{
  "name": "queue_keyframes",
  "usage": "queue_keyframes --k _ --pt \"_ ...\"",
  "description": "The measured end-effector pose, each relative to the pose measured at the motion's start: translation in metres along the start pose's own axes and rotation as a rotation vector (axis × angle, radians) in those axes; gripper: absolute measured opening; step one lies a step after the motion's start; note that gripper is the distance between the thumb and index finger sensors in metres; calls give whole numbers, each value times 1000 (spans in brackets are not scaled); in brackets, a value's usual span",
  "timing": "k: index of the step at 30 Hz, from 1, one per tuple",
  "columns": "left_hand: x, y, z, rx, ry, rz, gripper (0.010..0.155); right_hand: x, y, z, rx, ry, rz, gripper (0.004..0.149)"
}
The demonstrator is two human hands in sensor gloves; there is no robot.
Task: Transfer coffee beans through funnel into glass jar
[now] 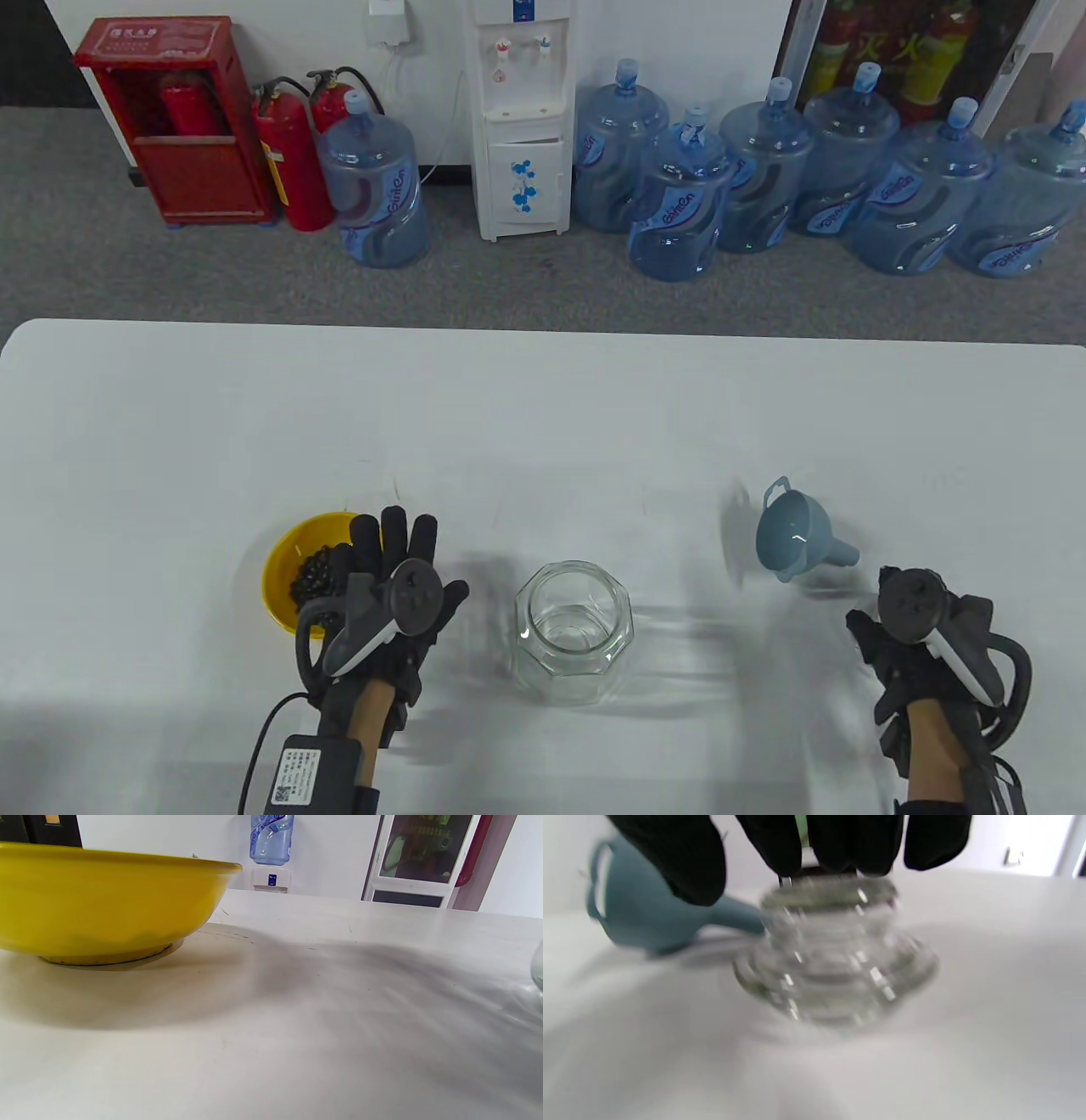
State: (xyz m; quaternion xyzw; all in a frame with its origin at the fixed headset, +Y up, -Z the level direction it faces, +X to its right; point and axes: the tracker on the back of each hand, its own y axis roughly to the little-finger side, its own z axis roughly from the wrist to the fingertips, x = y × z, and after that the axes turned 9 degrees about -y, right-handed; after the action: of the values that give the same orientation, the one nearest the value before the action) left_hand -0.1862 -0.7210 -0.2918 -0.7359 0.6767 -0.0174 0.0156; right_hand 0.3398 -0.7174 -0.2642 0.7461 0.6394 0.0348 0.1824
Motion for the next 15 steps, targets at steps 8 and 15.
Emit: queue_keyframes --k 8,15 --pt "0 -2 0 12 -9 6 79 23 -39 -13 -3 223 123 65" --pt "2 -3 0 19 -6 2 79 17 -73 -6 -95 244 94 76"
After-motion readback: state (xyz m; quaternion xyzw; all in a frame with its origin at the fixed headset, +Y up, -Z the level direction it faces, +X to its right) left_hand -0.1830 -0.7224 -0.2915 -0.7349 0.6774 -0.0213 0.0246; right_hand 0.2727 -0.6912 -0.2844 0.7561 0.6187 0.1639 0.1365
